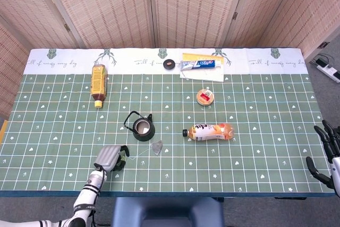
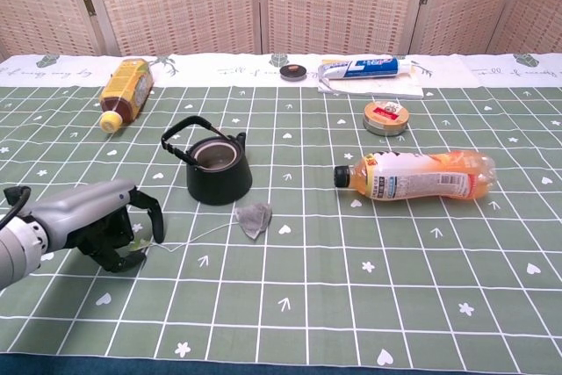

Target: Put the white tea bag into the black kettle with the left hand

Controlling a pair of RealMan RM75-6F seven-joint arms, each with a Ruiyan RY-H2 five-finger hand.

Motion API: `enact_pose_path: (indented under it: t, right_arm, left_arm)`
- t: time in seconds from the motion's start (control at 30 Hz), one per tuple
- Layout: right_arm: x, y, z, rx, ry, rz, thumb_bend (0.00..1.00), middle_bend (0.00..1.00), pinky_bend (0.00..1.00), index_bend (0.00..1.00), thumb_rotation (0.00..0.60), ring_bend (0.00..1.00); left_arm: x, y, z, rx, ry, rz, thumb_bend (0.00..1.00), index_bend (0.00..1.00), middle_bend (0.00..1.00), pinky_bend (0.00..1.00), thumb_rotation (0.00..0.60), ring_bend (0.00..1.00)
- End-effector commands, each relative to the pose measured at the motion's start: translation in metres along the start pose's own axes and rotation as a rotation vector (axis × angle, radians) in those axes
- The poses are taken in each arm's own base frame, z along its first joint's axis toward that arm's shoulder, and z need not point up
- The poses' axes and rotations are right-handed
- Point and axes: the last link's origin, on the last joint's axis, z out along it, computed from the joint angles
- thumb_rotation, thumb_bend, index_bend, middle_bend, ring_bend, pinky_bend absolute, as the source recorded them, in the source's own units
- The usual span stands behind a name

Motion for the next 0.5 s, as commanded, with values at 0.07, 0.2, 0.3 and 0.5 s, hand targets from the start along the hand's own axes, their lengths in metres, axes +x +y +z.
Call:
enact_pose_path:
  t: [0.07, 0.2, 0.3, 0.5]
  right_arm:
    - [-0.0004, 0.0001, 0.0004, 0.001, -0.004, 0.001, 0.44, 0.0, 0.0, 0.0, 0.6, 0.12]
    - [-0.0014, 0.0, 0.0014, 0.001, -0.008, 0.0, 0.44, 0.0, 0.0, 0.0, 0.6, 0.12]
    - [-0.0021, -0.0004, 0.0019, 0.001, -0.011, -0.002, 0.44, 0.0, 0.0, 0.0, 0.6, 0.12]
    - [-0.0034, -0.0007, 0.0029, -0.002, -0.013, -0.007, 0.44, 0.0, 0.0, 0.0, 0.6, 0.12]
  left_arm:
    - [-0.0004, -0.0019, 0.0011, 0.003, -0.004, -0.001, 0.38, 0.46, 1.0, 1.0, 0.6, 1.0]
    - [0.0003, -0.004, 0.0014, 0.003, 0.0, 0.002, 0.38, 0.46, 1.0, 1.0, 0.6, 1.0]
    - [0.0013, -0.0057, 0.0014, 0.002, 0.007, 0.005, 0.38, 0.47, 1.0, 1.0, 0.6, 1.0]
    - [0.0021, -0.0104, 0.0014, -0.006, 0.022, 0.012, 0.43, 0.5, 1.0, 1.0, 0.6, 1.0]
